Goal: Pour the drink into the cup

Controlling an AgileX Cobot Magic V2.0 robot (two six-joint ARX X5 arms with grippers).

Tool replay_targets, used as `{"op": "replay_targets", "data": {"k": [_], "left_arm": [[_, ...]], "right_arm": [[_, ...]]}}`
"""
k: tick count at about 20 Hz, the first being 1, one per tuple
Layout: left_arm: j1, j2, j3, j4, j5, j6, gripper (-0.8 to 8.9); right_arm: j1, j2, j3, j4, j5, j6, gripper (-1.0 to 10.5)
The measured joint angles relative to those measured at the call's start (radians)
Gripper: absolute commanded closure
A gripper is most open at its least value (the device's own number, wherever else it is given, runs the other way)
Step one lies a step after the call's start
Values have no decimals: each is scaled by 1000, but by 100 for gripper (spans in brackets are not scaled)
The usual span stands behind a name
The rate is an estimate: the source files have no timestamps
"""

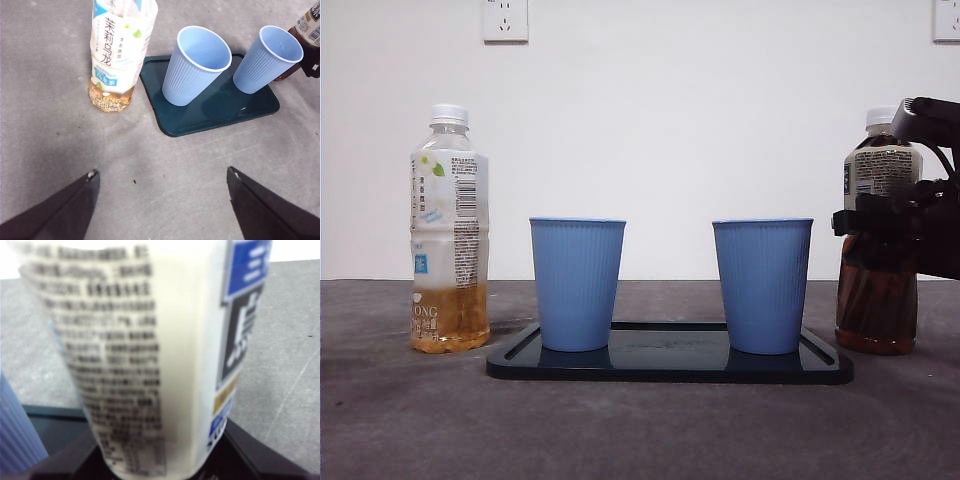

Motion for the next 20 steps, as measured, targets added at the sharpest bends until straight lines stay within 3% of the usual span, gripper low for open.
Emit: {"op": "replay_targets", "data": {"k": [5,11,15,20], "left_arm": [[0,0,0,0,0,3,408],[0,0,0,10,0,3,408],[0,0,0,12,0,3,408],[0,0,0,16,0,3,408]], "right_arm": [[0,-182,-6,-239,16,-55,789],[-1,-400,166,-742,72,-177,815],[4,-433,359,-1073,115,-305,815],[42,-433,502,-1367,266,-527,815]]}}
